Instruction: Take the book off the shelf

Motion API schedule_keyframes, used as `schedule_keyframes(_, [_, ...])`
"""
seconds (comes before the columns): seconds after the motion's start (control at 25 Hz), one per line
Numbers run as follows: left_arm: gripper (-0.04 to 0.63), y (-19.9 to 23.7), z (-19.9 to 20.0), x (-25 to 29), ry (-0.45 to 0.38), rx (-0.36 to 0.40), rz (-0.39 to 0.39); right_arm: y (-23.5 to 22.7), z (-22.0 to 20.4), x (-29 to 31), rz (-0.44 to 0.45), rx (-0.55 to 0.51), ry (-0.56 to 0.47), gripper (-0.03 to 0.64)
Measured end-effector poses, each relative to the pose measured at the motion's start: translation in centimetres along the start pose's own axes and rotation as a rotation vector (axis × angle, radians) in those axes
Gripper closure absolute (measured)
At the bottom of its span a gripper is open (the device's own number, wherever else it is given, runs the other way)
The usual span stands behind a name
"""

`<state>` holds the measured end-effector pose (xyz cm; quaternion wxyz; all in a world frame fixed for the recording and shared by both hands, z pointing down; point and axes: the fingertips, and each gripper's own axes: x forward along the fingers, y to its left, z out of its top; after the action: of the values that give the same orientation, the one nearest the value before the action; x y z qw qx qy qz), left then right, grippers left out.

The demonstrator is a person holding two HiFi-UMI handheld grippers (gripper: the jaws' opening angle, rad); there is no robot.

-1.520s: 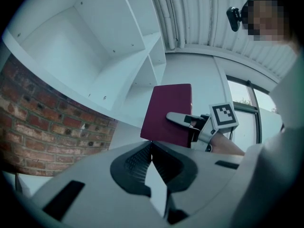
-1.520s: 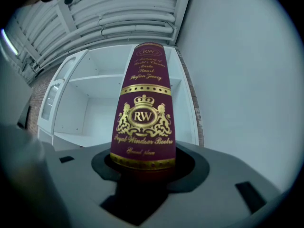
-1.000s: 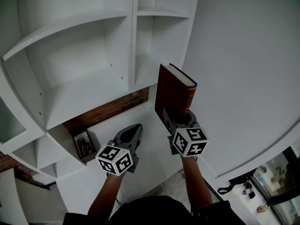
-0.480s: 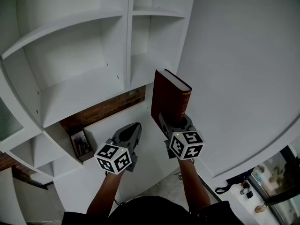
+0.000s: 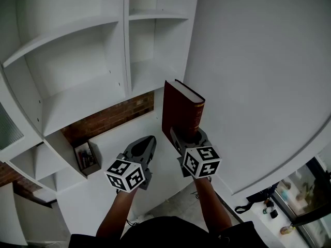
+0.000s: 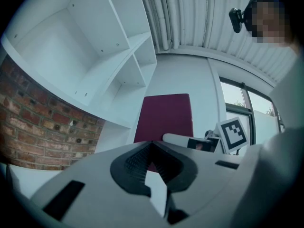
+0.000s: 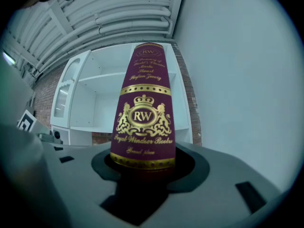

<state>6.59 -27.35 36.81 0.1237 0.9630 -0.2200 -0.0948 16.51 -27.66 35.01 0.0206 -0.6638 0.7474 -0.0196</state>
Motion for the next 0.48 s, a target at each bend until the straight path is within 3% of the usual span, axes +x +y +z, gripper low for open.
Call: schedule_keyframes(0.48, [0.58, -5.0, -2.0, -1.5, 0.002, 0.027, 0.044, 0.3, -0.7, -5.0, 0.06, -0.019, 0.007, 0.376])
